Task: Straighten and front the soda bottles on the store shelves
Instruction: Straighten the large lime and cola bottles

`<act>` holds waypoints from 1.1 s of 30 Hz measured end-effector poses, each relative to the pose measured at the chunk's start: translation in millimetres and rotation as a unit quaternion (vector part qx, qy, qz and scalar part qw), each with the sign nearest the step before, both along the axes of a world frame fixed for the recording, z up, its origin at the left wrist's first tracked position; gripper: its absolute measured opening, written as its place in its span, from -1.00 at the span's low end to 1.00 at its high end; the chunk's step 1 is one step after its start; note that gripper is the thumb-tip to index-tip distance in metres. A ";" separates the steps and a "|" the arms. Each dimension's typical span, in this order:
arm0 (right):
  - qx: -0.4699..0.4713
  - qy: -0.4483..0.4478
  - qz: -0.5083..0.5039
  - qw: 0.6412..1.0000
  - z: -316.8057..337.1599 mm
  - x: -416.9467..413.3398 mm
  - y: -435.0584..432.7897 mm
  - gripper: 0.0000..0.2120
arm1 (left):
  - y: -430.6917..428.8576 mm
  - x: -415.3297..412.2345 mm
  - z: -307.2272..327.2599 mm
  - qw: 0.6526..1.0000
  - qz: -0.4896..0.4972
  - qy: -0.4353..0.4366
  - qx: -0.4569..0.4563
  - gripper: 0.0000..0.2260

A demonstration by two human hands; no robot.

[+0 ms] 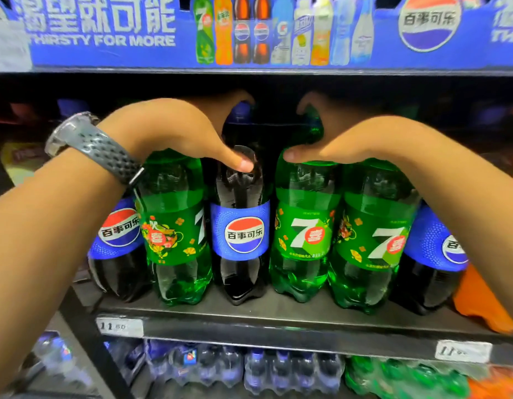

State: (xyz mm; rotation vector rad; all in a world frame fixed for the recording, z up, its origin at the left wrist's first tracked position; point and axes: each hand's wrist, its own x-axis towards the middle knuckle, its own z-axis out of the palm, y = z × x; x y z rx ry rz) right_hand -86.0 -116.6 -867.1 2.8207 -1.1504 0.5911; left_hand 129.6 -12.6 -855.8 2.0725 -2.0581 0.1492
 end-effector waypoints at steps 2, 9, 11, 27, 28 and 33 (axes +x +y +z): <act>0.011 -0.005 0.015 1.000 2.1 -2.6 -2.3 -0.27 | 3.7 1.3 3.4 0.999 -0.006 0.017 0.026 0.01; 0.044 -0.016 0.044 0.998 4.3 -3.9 -4.9 -0.33 | -2.5 0.0 -7.8 1.000 0.007 0.021 -0.017 0.06; 0.049 -0.014 0.051 0.997 6.1 -5.8 -5.1 -0.33 | -4.5 2.9 -6.7 0.999 0.002 0.035 -0.010 0.07; -0.248 -0.120 0.091 0.957 -44.5 17.2 72.0 -0.47 | 116.3 14.5 -135.1 0.875 0.066 0.121 -0.464 -0.72; -0.238 -0.117 0.125 0.956 -47.4 29.0 80.5 -0.50 | 123.3 22.8 -154.3 0.860 0.122 0.156 -0.470 -0.72; -0.143 -0.118 0.202 0.962 -30.5 91.8 101.8 -0.41 | 127.6 51.3 -203.7 0.820 0.232 0.266 -0.451 -0.51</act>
